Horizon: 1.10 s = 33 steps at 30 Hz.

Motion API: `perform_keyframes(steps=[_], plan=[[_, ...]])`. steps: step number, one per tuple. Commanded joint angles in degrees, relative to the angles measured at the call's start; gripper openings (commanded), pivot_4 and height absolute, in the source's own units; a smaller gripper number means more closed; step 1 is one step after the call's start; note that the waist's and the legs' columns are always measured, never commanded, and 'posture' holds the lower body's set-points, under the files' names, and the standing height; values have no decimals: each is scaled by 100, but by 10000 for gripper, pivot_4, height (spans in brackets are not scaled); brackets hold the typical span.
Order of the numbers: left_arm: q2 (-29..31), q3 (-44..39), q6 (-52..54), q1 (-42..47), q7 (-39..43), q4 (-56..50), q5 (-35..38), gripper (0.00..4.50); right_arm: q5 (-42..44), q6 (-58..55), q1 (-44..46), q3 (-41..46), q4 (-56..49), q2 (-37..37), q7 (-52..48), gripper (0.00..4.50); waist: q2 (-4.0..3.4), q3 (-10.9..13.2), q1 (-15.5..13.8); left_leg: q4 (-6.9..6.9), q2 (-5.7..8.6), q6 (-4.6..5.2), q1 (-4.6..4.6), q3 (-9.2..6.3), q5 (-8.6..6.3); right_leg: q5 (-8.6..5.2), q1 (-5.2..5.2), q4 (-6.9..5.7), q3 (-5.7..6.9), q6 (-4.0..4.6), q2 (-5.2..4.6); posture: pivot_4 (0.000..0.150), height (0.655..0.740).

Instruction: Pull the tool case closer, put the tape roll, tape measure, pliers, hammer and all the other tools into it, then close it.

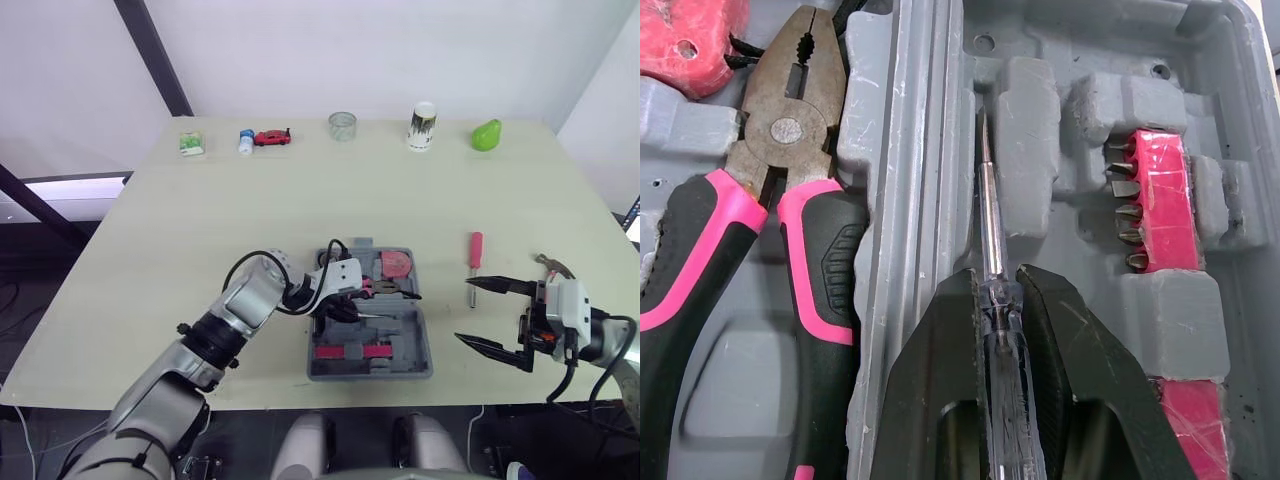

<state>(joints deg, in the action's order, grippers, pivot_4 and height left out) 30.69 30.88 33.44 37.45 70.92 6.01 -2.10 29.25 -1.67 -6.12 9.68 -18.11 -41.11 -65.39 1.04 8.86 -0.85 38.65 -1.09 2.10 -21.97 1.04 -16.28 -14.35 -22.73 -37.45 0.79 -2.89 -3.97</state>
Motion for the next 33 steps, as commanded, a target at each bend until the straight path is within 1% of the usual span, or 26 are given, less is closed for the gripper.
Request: perform_keyframes(steps=[1,8,15,16,18,20,21,22,33], plan=[[-67,137,44,115,0,-81,-93,966,53,68,46,29,-209,32,54,45000,0,0,-4,0,0,0,0,0,0,0,0,0,0,0,0,1500,7400],[-263,235,267,295,26,-23,-115,966,40,69,15,-4,-283,69,145,45000,0,0,-4,3,1,0,0,-1,0,0,0,-3,0,0,-1,1500,7400],[-259,308,288,343,92,-12,-141,966,18,54,3,-31,-335,109,204,45000,0,0,-5,9,3,0,-2,-1,0,0,0,-7,0,-1,-2,1500,7400],[-234,311,251,346,104,-8,-152,8966,17,56,3,-36,-337,111,213,45000,0,0,-4,9,3,0,-2,-1,0,0,0,-7,0,-1,-2,1500,7400],[-193,329,142,352,92,18,-208,15148,16,62,4,-45,-335,113,224,45000,0,0,-1,9,3,0,-1,-1,0,0,0,-7,-1,-1,-2,1500,7400],[-165,358,-4,348,72,45,-271,23678,14,70,9,-54,-324,115,226,45000,0,0,-4,9,3,0,0,-1,0,0,0,-9,-1,0,-2,1500,7400],[-155,358,-14,340,69,44,-275,29795,12,70,14,-61,-324,118,233,45000,0,0,-5,11,3,0,0,-1,0,0,0,-14,-1,0,-2,1500,7400],[-149,355,-14,335,70,44,-273,33352,10,69,18,-67,-325,120,238,45000,0,0,-5,14,3,0,0,-1,0,0,1,-17,-1,0,-2,1500,7400],[-46,242,79,357,162,-509,-140,33352,-22,89,128,-146,-250,136,245,45000,0,1,6,34,1,1,-1,-3,0,-1,0,-30,-4,0,1,1500,7400]])
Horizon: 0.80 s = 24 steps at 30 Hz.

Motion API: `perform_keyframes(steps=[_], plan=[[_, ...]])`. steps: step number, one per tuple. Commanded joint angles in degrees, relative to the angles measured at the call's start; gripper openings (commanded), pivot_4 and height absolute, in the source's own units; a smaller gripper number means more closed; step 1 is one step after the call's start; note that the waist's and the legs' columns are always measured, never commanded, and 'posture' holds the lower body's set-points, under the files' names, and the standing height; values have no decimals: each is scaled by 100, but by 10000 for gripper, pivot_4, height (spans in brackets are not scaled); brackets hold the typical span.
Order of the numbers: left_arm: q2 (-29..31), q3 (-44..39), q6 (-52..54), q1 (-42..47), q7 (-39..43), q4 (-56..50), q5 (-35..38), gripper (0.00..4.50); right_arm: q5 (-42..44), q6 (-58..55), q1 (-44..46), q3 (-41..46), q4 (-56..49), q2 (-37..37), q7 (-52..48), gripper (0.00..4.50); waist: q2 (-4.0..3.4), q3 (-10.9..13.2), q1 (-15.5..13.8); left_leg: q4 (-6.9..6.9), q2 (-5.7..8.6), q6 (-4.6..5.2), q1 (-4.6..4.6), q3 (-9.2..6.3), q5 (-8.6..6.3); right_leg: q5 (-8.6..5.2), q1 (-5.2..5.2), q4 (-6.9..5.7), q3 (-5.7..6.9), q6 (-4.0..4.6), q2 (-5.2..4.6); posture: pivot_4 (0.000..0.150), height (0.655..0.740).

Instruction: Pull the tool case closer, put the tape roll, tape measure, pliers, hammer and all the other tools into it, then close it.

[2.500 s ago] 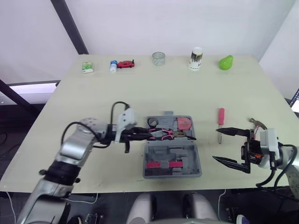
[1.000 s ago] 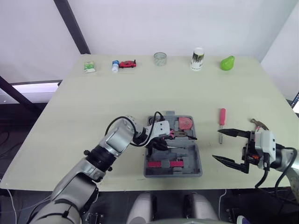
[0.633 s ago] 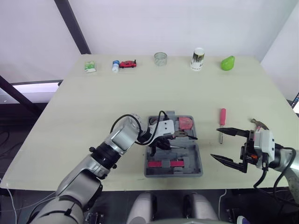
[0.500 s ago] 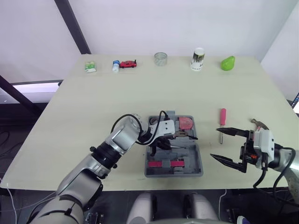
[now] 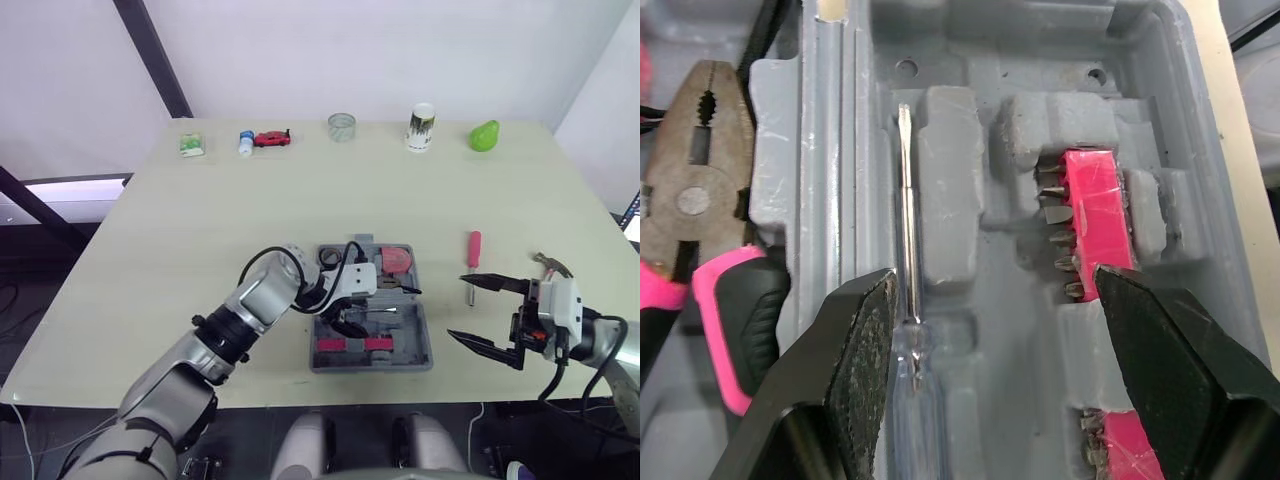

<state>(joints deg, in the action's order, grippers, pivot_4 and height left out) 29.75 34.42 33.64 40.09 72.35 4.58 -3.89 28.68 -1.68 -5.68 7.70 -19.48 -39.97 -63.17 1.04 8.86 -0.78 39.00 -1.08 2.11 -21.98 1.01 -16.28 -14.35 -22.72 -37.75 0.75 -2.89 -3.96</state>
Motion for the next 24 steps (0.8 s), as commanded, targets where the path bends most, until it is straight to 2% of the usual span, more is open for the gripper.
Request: perform_keyframes(steps=[1,8,16,18,24], plan=[[65,-136,66,108,39,-424,66,33352,30,94,89,44,-108,25,26,45000,0,1,0,1,0,0,-1,0,0,0,0,0,0,0,0,1500,7400],[229,-560,97,178,214,-626,495,33352,30,88,78,46,-125,58,30,45000,0,1,0,3,0,0,-1,1,0,0,0,1,-1,0,0,1500,7400],[55,-1529,-1636,-24,155,468,1120,33352,17,104,100,31,-65,107,24,45000,0,2,0,3,-1,0,-1,1,0,0,-1,1,0,0,0,1500,7400],[-54,-1793,-2015,-139,133,768,1313,29382,14,110,111,31,-46,117,21,45000,-1,2,-1,5,-1,0,-2,2,0,0,-1,1,0,0,-1,1500,7400],[-136,-2007,-2962,-546,466,1454,1511,3633,8,129,124,22,-7,121,7,45000,-1,2,3,6,-2,0,-1,0,0,0,-1,0,1,0,-1,1500,7400]])
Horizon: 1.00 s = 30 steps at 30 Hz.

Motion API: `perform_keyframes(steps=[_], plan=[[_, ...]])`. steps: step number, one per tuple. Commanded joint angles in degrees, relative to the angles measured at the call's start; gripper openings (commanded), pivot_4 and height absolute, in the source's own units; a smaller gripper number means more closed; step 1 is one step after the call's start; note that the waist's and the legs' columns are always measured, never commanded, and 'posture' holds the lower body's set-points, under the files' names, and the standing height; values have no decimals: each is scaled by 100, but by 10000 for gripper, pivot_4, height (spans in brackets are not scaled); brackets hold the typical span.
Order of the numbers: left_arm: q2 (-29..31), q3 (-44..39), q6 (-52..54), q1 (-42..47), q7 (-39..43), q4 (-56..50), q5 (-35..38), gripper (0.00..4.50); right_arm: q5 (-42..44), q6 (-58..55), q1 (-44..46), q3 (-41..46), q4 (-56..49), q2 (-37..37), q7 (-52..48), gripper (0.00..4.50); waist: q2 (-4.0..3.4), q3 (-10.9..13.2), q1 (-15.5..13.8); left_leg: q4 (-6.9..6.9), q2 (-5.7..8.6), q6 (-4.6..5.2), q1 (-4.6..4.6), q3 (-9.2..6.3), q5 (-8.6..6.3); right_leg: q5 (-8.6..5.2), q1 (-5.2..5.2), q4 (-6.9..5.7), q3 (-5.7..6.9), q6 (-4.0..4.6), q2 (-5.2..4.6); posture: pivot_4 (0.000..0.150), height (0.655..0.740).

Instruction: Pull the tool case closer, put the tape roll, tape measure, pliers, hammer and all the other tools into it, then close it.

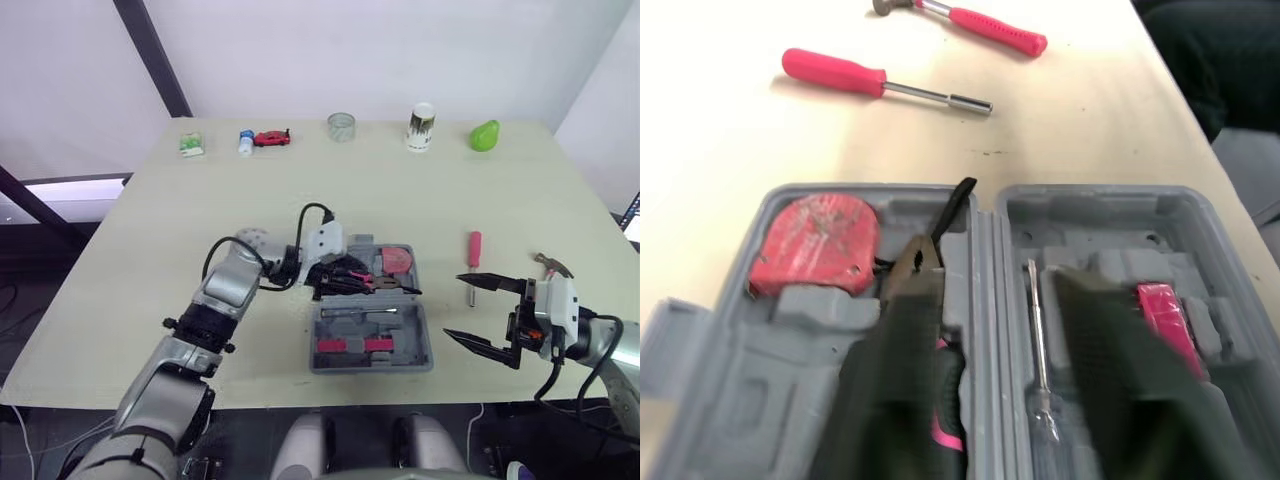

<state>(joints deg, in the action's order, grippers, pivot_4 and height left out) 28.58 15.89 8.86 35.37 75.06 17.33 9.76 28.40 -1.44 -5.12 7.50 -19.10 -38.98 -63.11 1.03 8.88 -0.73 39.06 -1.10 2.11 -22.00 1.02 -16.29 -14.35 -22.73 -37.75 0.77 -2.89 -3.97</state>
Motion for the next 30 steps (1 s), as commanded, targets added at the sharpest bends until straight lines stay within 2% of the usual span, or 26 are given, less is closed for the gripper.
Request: perform_keyframes(steps=[1,15,30], plan=[[-15,-153,-637,-113,244,285,126,370,36,107,69,42,-40,21,1,45000,0,0,-3,0,0,0,0,0,0,0,0,0,1,0,0,1500,7400],[-357,-2,-1370,-116,257,1406,-173,370,35,148,91,45,28,-12,-56,45000,0,0,-6,2,2,0,-2,0,0,1,0,0,2,-1,-1,1500,7400],[-456,536,-2061,-68,200,2580,-1179,370,-143,170,-29,71,102,-20,81,45000,-2,-4,-7,2,3,0,3,1,0,1,4,-1,1,-1,-1,1500,7400]])
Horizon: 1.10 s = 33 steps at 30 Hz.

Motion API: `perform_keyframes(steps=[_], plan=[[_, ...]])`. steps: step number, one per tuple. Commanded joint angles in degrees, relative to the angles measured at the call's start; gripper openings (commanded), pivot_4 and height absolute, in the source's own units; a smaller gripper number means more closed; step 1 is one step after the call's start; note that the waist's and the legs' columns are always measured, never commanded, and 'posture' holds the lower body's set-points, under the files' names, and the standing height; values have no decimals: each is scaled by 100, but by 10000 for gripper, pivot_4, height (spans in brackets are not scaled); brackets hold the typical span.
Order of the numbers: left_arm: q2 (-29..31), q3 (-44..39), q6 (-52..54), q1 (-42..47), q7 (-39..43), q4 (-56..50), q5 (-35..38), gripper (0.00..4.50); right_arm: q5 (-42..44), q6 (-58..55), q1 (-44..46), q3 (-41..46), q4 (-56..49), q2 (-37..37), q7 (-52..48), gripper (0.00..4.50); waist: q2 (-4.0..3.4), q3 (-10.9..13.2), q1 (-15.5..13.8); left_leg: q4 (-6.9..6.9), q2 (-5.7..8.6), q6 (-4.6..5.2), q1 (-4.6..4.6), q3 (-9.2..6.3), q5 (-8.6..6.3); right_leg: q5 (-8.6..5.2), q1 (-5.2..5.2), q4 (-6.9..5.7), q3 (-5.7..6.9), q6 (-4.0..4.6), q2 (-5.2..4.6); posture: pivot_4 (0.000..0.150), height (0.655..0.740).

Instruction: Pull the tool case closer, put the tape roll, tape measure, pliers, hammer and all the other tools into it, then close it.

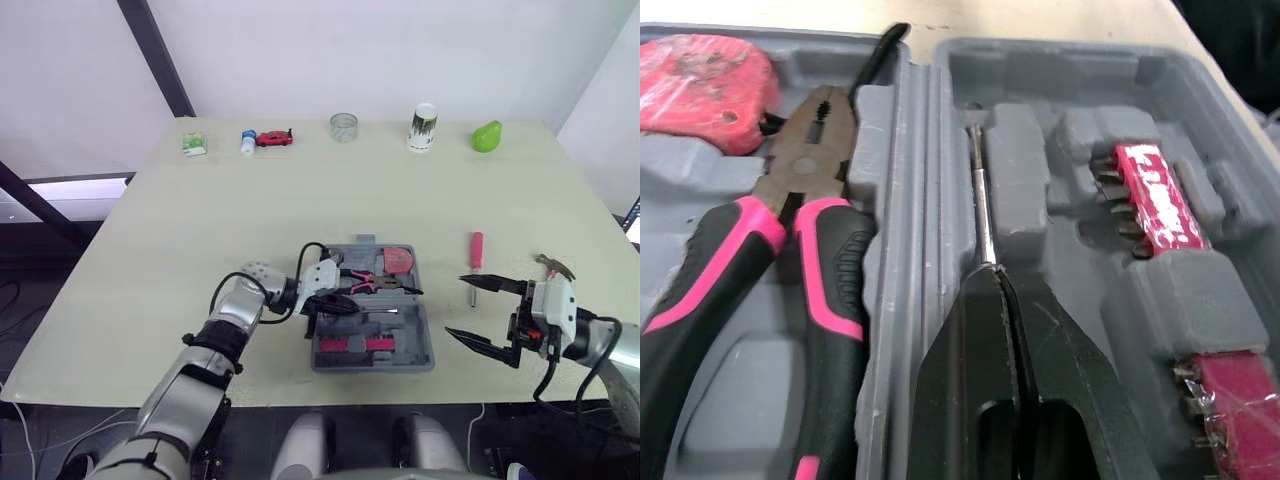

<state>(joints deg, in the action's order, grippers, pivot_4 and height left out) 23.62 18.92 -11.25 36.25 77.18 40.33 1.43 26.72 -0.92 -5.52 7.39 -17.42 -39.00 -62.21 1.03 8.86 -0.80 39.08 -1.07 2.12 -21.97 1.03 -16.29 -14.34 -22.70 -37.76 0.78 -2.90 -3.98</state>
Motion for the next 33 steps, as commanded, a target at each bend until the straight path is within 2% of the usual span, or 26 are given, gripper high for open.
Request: perform_keyframes(steps=[1,5,10,17,22,26,29,30,33], plan=[[36,259,-23,-183,-28,321,-384,370,19,127,19,87,-49,-23,-15,45000,-2,-2,1,0,0,0,1,0,0,0,0,-1,0,0,0,1500,7400],[47,349,-92,-264,-146,471,-567,370,11,145,16,86,-23,-22,-23,45000,-6,-15,-3,0,0,0,2,0,0,0,2,-1,0,0,0,1500,7400],[-7,66,102,-299,-182,250,-257,370,104,142,32,132,29,53,10,45000,-17,-26,-1,0,-1,1,12,1,0,0,12,-1,-1,0,0,1500,7400],[89,-922,1151,-599,156,-1442,1208,370,405,146,34,413,411,413,242,45000,-14,-14,13,0,-10,1,-1,1,0,0,-2,-4,-1,0,0,1500,7400],[613,-1849,2334,-1213,-578,-2760,1877,370,325,366,-99,750,963,620,483,45000,-7,-1,32,-2,-22,0,0,-3,0,0,-3,-5,0,2,0,1500,7400],[700,-2520,2458,-1909,-1321,-3212,2051,370,192,581,-232,990,1357,738,698,45000,-13,1,22,-5,-24,0,2,2,0,0,-2,-4,-5,2,-5,1500,7400],[885,-3121,2241,-2604,-1824,-3293,1975,7387,57,930,-439,1301,1807,740,814,45000,-13,2,15,-5,-24,0,2,2,-1,0,-3,-3,-4,2,-6,1500,7400],[944,-3294,2201,-2801,-1883,-3293,2004,12335,56,992,-505,1399,1910,743,848,45000,-14,2,15,-5,-24,0,2,2,-1,0,-3,-3,-5,2,-6,1500,7400],[1108,-3835,2151,-3479,-2005,-3323,2171,23477,115,1139,-762,1677,2168,736,853,45000,-14,3,15,-19,-25,0,5,6,-1,-2,-5,2,-8,5,-9,1500,7400]])
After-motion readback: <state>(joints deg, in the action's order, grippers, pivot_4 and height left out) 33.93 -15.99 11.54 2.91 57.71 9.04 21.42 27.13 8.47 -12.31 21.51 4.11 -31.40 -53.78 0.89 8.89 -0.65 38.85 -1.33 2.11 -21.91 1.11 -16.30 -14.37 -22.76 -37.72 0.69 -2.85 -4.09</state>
